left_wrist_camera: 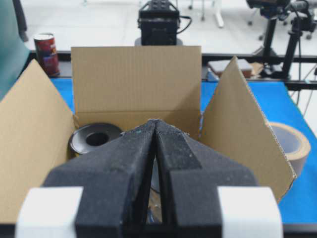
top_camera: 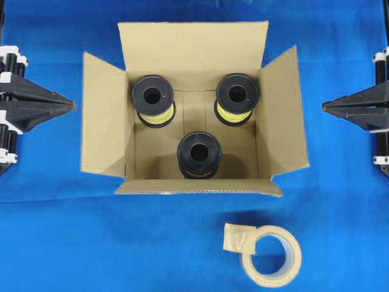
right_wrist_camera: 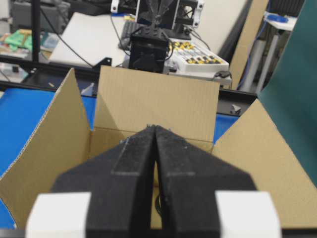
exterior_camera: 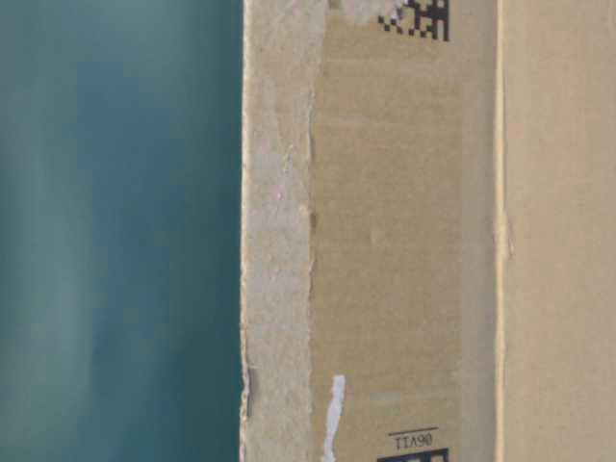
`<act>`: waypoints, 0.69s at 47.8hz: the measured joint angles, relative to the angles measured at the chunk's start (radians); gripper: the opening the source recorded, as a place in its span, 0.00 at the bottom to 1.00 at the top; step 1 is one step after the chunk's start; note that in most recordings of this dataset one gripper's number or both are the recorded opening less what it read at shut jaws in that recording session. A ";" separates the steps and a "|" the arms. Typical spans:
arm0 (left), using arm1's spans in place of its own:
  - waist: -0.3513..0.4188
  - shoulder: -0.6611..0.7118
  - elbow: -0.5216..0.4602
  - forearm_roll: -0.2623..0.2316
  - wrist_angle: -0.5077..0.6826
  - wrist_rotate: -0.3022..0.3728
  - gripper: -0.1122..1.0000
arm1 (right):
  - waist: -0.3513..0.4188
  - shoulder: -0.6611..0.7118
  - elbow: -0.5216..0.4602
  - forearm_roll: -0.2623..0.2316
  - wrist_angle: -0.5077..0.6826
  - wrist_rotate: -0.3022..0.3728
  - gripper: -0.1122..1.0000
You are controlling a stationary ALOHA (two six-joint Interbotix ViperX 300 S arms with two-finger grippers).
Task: Close the cardboard box.
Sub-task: 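Move both grippers inward toward the left and right box side flaps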
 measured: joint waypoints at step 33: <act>0.021 -0.195 0.003 -0.025 0.522 -0.003 0.10 | -0.002 -0.066 -0.032 0.012 0.508 0.077 0.10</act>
